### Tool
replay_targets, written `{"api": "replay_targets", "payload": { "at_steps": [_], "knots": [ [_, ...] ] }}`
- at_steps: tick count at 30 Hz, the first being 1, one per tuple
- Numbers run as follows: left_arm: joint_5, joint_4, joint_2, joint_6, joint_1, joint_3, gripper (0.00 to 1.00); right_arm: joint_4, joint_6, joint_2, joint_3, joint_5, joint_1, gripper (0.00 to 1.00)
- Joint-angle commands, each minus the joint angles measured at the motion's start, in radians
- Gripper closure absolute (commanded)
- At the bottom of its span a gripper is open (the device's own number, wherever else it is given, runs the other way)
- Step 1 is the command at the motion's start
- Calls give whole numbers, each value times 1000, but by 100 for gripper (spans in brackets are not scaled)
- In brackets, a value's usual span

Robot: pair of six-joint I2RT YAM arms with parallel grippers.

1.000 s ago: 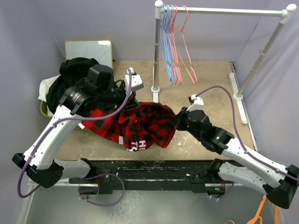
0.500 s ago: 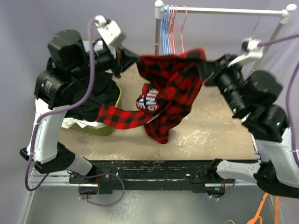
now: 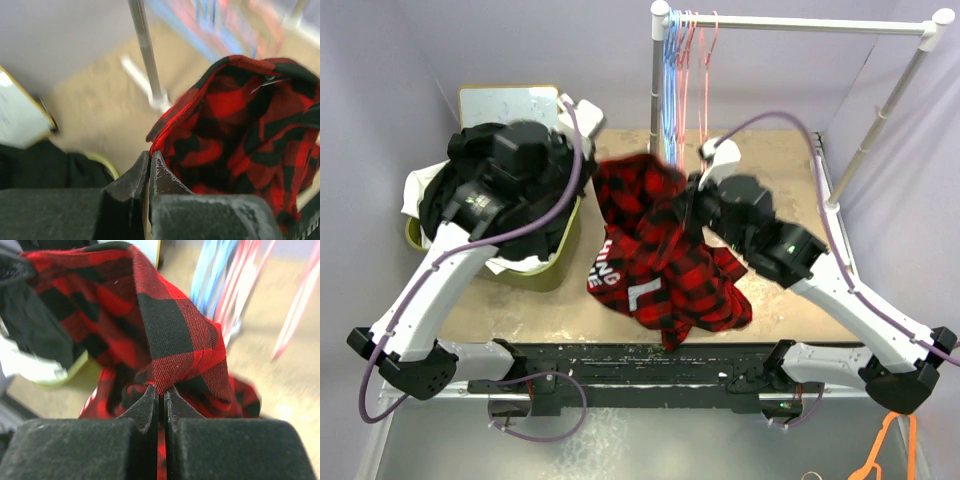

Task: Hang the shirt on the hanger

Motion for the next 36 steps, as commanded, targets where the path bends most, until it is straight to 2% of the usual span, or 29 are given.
{"api": "replay_targets", "payload": {
  "at_steps": [1, 4, 5, 6, 7, 8, 9, 14, 17, 22, 25, 27, 31, 32, 35, 36],
  "knots": [
    [-23, 10, -142, -17, 42, -233, 100, 200, 182, -128, -287, -178, 0, 99],
    [-17, -16, -221, -1, 88, -312, 100, 244, 221, -172, -404, -164, 0, 89],
    [-10, -22, -239, -4, 104, -326, 100, 242, 237, -185, -431, -169, 0, 82],
    [4, -37, -249, -11, 125, -333, 100, 241, 243, -196, -460, -173, 0, 66],
    [23, -48, -261, -21, 155, -335, 100, 240, 248, -206, -477, -177, 0, 44],
    [52, -55, -272, -31, 179, -336, 100, 237, 256, -214, -492, -175, 0, 17],
    [80, -63, -282, -40, 199, -333, 100, 239, 258, -218, -507, -173, 0, 2],
    [158, -78, -295, -60, 257, -322, 100, 333, 371, -233, -654, -265, 9, 0],
    [176, -76, -293, -66, 270, -320, 100, 427, 458, -213, -693, -254, 89, 0],
    [183, -65, -292, -77, 292, -328, 100, 351, 526, -57, -530, 58, 413, 0],
    [190, -57, -290, -87, 310, -332, 100, 315, 613, 3, -479, 232, 548, 0],
    [190, -52, -288, -90, 318, -334, 100, 289, 692, 17, -480, 346, 612, 0],
    [195, -46, -291, -95, 323, -337, 100, 283, 829, 54, -510, 429, 653, 0],
    [197, -46, -291, -98, 326, -339, 100, 228, 888, 80, -490, 450, 653, 0],
    [202, -45, -295, -100, 331, -338, 100, -90, 1144, 209, -352, 459, 654, 0],
    [201, -44, -296, -100, 332, -338, 100, -163, 1184, 254, -310, 470, 654, 0]
  ]
}}
